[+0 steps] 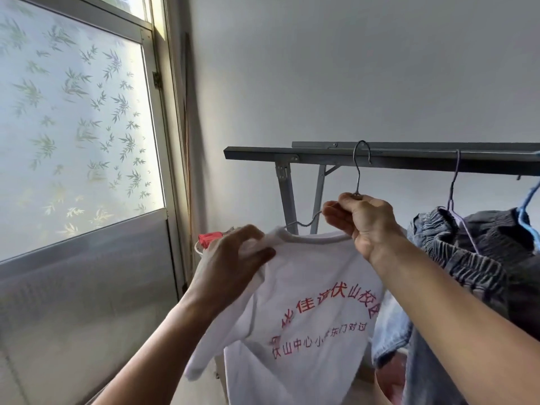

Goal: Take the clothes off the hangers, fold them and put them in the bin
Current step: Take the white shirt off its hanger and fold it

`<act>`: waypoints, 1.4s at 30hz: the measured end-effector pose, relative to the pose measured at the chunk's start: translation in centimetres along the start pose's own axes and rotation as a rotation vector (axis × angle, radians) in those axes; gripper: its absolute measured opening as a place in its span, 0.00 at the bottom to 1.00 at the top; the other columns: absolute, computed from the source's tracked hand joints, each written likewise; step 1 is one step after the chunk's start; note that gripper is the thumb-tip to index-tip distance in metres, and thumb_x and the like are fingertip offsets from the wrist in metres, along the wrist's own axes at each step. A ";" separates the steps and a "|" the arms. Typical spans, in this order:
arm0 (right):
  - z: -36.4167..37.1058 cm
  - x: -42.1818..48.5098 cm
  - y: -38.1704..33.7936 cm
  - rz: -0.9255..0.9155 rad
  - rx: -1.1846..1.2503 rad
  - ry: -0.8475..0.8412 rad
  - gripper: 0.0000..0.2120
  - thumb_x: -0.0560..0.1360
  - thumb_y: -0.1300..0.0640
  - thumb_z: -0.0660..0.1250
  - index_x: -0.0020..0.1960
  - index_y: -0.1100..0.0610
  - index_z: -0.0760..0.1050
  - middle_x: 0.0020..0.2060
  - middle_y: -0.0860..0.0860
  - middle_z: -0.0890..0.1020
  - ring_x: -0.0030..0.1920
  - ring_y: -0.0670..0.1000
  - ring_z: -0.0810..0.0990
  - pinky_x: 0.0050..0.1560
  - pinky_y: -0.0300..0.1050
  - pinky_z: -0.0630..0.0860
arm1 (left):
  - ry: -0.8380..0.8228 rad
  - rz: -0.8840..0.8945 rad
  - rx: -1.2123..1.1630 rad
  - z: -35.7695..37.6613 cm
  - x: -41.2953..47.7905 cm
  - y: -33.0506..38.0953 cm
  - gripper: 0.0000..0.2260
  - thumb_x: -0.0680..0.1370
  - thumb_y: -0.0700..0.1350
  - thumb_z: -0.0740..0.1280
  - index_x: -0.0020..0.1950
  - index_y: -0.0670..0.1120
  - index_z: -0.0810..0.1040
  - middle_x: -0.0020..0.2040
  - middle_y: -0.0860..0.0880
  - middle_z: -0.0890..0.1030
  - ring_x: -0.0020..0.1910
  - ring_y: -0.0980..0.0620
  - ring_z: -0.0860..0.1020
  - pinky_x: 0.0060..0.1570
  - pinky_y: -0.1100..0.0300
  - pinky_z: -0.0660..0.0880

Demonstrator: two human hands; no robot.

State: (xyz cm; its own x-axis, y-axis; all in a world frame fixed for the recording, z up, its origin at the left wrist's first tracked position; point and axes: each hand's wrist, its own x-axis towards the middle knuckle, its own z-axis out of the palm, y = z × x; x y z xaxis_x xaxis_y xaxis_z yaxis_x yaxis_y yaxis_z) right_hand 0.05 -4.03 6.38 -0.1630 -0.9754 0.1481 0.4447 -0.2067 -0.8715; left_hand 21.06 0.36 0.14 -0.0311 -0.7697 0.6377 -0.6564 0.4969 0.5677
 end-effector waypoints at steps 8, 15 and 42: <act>-0.6 -0.1 0.3 0.119 0.180 0.053 0.13 0.79 0.68 0.54 0.36 0.62 0.68 0.22 0.54 0.77 0.18 0.48 0.75 0.20 0.37 0.74 | 0.099 -0.162 -0.294 -0.6 -0.2 -1.3 0.08 0.77 0.52 0.65 0.43 0.52 0.82 0.37 0.55 0.80 0.39 0.53 0.78 0.43 0.49 0.73; -1.4 -0.8 -1.1 0.387 -0.189 -0.310 0.10 0.81 0.64 0.52 0.46 0.62 0.71 0.22 0.50 0.69 0.16 0.42 0.60 0.15 0.31 0.57 | 0.083 -0.301 -0.430 0.8 -0.7 -2.7 0.11 0.82 0.47 0.63 0.48 0.54 0.85 0.43 0.53 0.85 0.44 0.53 0.82 0.47 0.54 0.77; -2.5 -4.8 -7.0 0.224 -0.781 -0.695 0.17 0.83 0.62 0.49 0.53 0.67 0.76 0.23 0.49 0.57 0.20 0.44 0.53 0.21 0.32 0.50 | 0.246 -0.012 0.361 5.1 0.4 0.3 0.14 0.82 0.52 0.59 0.40 0.51 0.78 0.34 0.56 0.79 0.32 0.53 0.77 0.33 0.60 0.72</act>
State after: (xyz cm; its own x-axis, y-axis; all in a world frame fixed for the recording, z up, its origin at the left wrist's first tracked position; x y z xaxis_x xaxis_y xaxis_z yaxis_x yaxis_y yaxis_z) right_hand -4.54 2.28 10.63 0.4994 -0.8657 -0.0338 -0.3256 -0.1514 -0.9333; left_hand 16.96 -1.88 -2.08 0.1296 -0.6344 0.7621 -0.8785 0.2829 0.3850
